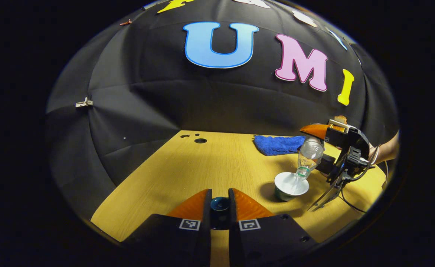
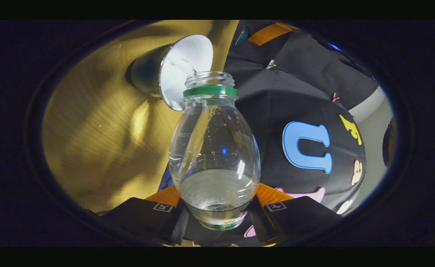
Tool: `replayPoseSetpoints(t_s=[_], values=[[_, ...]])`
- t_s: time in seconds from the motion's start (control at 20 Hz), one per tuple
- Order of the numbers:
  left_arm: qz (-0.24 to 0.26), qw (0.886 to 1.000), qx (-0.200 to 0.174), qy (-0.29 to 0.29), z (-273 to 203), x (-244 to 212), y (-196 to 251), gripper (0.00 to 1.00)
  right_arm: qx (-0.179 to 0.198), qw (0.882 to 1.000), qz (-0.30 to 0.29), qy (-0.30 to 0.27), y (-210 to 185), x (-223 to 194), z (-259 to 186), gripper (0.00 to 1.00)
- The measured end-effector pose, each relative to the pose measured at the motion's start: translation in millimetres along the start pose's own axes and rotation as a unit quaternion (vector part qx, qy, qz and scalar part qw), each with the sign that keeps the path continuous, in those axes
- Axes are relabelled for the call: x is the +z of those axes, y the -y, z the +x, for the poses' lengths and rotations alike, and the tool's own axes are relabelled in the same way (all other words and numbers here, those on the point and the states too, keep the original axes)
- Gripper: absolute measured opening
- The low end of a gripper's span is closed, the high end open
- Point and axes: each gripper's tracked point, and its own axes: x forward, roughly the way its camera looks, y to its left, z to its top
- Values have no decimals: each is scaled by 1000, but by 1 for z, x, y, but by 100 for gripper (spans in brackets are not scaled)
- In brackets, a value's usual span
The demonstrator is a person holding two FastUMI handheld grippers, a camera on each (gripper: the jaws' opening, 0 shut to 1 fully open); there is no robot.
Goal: Open the teacup lid with one hand, grasp the water bottle and pour water into the teacup with the other hand; after pouring, place the water bottle on the coaster and then close the teacup lid.
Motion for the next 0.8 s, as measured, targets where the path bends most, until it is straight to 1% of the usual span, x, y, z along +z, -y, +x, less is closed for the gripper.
replayPoseSetpoints(t_s=[0.4, 0.65, 0.7, 0.75, 0.8], values=[[-3, 1000, 4, -5, -6, -6, -3, 23, -28, 998, -43, 30, 13, 11, 2, 75], [1, 1000, 4, -7, -9, -9, -2, 23, -33, 997, -51, 40, 15, 12, 3, 74], [0, 1000, 4, -7, -10, -10, -2, 20, -33, 997, -55, 45, 17, 14, 4, 74], [-2, 1000, 5, -7, -11, -10, -1, 23, -35, 996, -60, 50, 18, 15, 5, 74], [-4, 1000, 5, -8, -11, -10, -1, 23, -35, 996, -62, 52, 19, 16, 6, 74]])
